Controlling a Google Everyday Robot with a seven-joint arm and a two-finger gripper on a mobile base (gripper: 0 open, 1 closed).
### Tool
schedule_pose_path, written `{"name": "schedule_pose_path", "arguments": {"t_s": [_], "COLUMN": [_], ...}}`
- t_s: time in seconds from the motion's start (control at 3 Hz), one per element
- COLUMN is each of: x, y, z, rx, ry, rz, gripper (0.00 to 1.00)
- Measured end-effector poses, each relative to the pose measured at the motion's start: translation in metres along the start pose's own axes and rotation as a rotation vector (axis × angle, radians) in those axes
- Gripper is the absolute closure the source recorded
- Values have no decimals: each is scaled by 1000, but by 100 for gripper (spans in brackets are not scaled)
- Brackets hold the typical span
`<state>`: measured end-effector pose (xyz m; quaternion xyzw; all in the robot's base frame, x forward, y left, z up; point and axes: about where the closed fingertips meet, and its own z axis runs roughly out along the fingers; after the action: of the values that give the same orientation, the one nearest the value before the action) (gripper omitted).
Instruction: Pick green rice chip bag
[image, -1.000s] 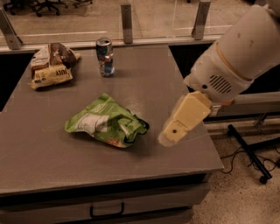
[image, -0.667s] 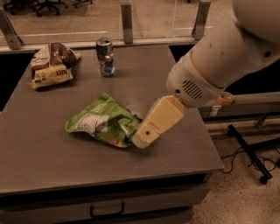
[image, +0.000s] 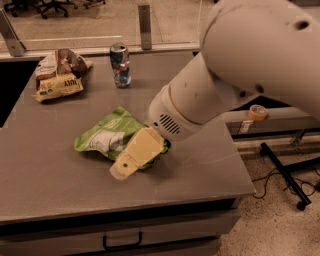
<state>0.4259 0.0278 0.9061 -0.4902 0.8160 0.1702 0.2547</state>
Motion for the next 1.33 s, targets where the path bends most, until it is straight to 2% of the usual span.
{"name": "schedule_pose_path", "arguments": {"t_s": [0.33,1.0,1.33], "x": [-3,2,-2], "y": [-2,-13,-18], "z": [19,31,15], "rx": [16,26,51], "ry": [-19,-82,-107], "rz": [3,-3,-61], "gripper": [18,65,88]}}
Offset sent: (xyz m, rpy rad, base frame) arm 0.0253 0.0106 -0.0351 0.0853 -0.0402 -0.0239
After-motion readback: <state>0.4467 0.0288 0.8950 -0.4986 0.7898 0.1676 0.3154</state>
